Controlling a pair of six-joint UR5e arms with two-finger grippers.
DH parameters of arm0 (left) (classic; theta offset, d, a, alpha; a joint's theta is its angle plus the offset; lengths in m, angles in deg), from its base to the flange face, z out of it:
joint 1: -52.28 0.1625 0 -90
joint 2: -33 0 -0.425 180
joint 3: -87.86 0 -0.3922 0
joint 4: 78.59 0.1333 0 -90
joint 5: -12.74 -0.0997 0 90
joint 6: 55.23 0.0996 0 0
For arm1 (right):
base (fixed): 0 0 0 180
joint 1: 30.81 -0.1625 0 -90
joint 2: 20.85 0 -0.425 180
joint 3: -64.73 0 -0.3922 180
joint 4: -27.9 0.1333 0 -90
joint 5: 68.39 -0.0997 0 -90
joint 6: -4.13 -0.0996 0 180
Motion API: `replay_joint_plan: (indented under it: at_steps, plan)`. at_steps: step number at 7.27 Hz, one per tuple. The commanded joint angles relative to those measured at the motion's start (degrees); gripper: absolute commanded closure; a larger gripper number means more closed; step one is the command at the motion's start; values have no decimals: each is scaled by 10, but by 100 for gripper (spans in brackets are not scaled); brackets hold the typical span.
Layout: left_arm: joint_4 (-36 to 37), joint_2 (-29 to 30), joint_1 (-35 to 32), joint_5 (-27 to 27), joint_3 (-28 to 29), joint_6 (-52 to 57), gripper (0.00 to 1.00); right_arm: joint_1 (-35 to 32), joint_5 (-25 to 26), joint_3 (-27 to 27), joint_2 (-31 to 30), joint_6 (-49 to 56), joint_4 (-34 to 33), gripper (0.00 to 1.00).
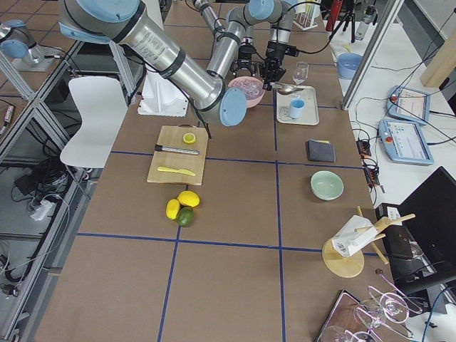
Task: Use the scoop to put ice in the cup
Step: 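Carry the scoop back and lower it onto the table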
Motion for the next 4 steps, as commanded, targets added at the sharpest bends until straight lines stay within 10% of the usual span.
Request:
replay_joint_plan:
  at_steps: [1, 4]
  plan:
    - [0, 0, 1, 0, -1, 0, 0, -22, -47, -106, -81, -89, 2, 100]
    - [0, 1, 2, 0, -1, 4, 0, -33, -91, -251, -248, -251, 98, 100]
